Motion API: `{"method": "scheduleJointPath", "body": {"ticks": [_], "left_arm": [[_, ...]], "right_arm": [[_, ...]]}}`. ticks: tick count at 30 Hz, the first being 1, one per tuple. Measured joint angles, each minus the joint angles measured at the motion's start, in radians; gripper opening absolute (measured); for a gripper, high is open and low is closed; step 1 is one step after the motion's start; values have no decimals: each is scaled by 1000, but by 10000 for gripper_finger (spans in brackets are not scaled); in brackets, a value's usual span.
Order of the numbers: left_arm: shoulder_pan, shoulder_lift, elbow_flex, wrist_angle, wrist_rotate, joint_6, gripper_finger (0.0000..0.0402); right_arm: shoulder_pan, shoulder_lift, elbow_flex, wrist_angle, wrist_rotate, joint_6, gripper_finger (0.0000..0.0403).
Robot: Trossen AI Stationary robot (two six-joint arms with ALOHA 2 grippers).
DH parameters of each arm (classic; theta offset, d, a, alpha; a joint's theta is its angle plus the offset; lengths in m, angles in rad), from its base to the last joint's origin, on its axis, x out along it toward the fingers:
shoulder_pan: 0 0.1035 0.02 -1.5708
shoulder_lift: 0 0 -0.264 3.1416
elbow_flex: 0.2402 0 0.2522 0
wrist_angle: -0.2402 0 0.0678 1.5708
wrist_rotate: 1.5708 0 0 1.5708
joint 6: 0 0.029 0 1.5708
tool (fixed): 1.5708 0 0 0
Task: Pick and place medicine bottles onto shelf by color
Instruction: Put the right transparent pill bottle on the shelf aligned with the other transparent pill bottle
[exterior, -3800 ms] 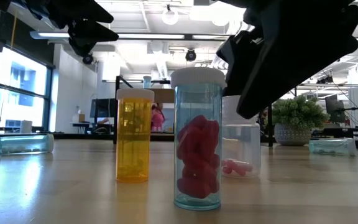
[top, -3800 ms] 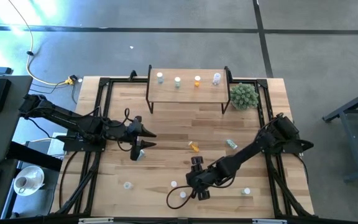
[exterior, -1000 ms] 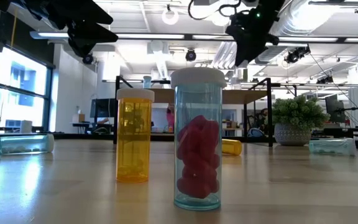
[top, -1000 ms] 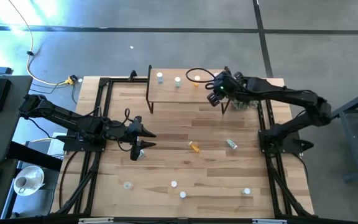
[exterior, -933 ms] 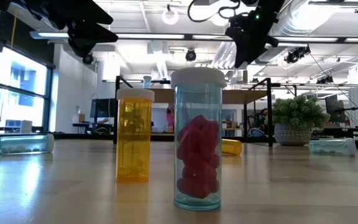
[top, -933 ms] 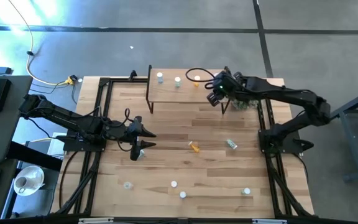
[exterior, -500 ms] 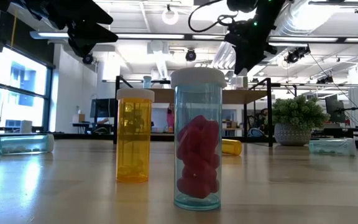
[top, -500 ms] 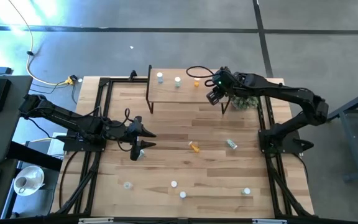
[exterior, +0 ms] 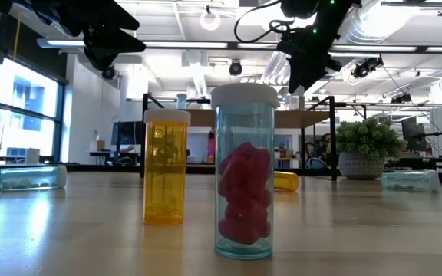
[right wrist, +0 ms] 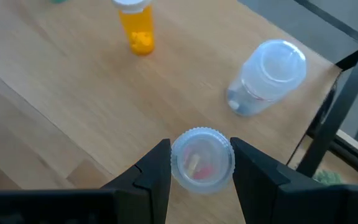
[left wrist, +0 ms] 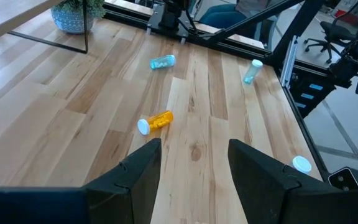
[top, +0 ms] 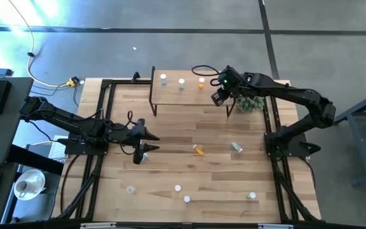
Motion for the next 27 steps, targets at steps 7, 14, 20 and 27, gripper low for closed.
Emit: {"method": "scheduleJointPath", "body": {"ticks": [7,14,20,27], "left_arm": [[0,0,0,0,0,0,176],[0,0,0,0,0,0,176],[0,0,0,0,0,0,176],[0,0,0,0,0,0,176]], "right_arm": [[0,0,0,0,-3,-8,131],[0,0,0,0,15,-15,145],[0,0,0,1,41,-15,172],[0,0,0,1,51,-17,176]]}}
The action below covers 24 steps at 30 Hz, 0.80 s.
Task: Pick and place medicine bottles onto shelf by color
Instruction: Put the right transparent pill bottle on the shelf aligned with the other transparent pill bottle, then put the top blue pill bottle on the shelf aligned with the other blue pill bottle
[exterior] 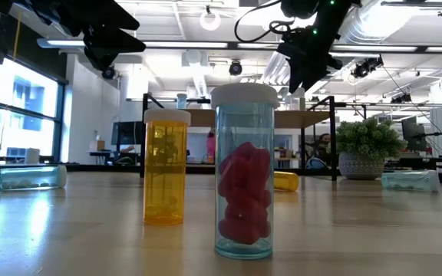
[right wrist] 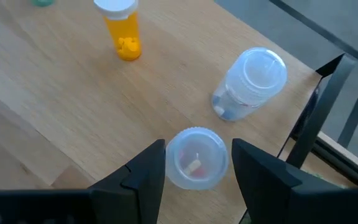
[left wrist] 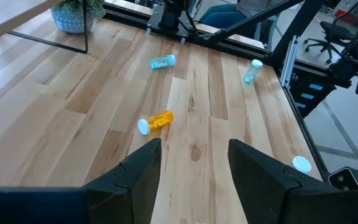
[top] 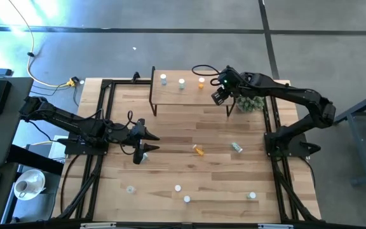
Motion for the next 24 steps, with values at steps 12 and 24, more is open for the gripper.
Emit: {"method": "scheduleJointPath", "body": {"ticks": [12,24], "left_arm": [[0,0,0,0,0,0,176],[0,0,0,-1,0,0,176]], "right_arm": [[0,0,0,34,16,-51,177],[39,-8,108,-74,-71,-51,177]]}}
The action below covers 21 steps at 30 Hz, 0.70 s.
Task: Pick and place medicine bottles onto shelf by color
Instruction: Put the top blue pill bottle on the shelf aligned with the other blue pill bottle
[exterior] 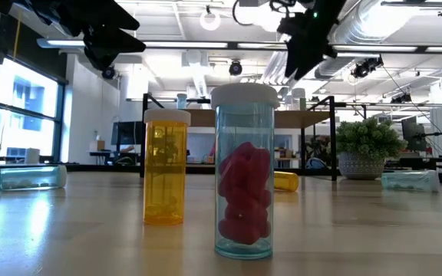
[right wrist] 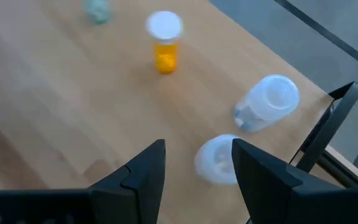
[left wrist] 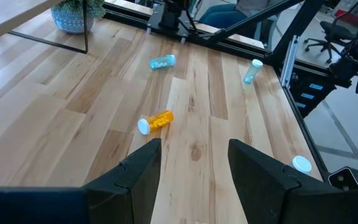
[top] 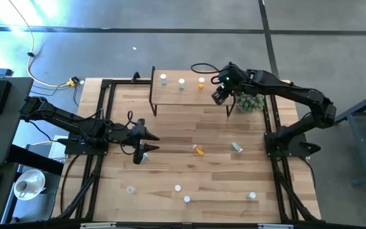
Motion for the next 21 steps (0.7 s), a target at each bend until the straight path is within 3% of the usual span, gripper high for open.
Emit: {"method": "scheduleJointPath", "body": {"ticks": [6,13,21], "left_arm": [[0,0,0,-31,0,0,176],[0,0,0,-48,0,-1,176],[0,0,0,-52,0,-1,176]], "right_arm": [[91,-10,84,-94,18,-11,177],[211,-52,86,-207,21,4,177],[395,-80,-83,-192,52,73,177]]}}
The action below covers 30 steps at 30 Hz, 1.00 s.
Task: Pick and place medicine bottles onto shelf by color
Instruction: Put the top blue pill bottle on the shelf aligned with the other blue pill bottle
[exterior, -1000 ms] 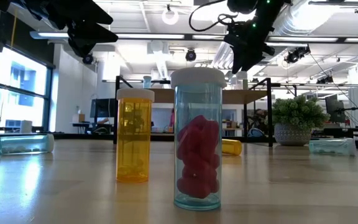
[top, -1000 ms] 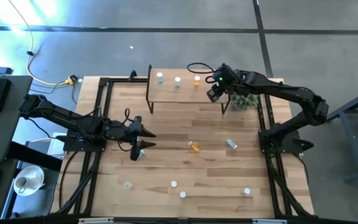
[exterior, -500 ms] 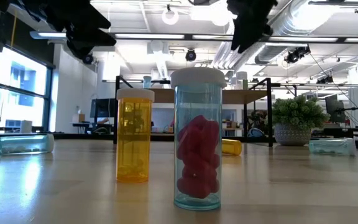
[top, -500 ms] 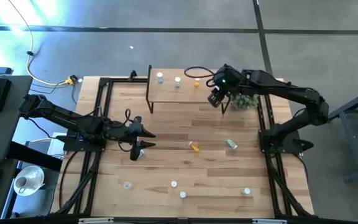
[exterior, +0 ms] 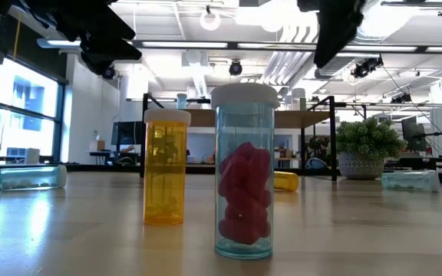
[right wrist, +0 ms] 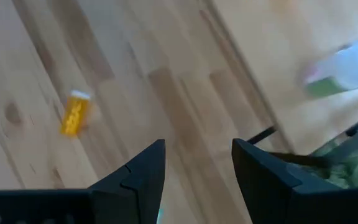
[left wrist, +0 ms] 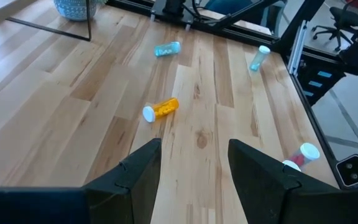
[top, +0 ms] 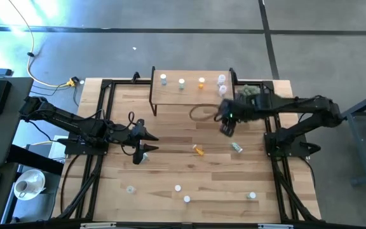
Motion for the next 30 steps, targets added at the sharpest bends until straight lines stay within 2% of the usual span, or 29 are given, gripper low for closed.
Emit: {"method": "scheduleJointPath", "body": {"ticks": [10,13,17,21,25,30], "left_arm": [[1,7,0,-3,0,-1,176],[1,10,0,-8,-1,-6,177],[1,13,0,-55,-10,-69,183],[1,13,0,-133,-16,-99,195],[0,13,0,-190,60,-108,199],[-45,13,0,-202,102,-138,197]], "right_arm": [[196,-4,-132,125,93,119,177],[262,-4,-151,200,180,119,177],[339,-4,-174,276,351,117,177],[388,-4,-176,290,512,212,177],[421,-4,-176,289,597,312,177],[450,16,-176,287,620,383,177]]}}
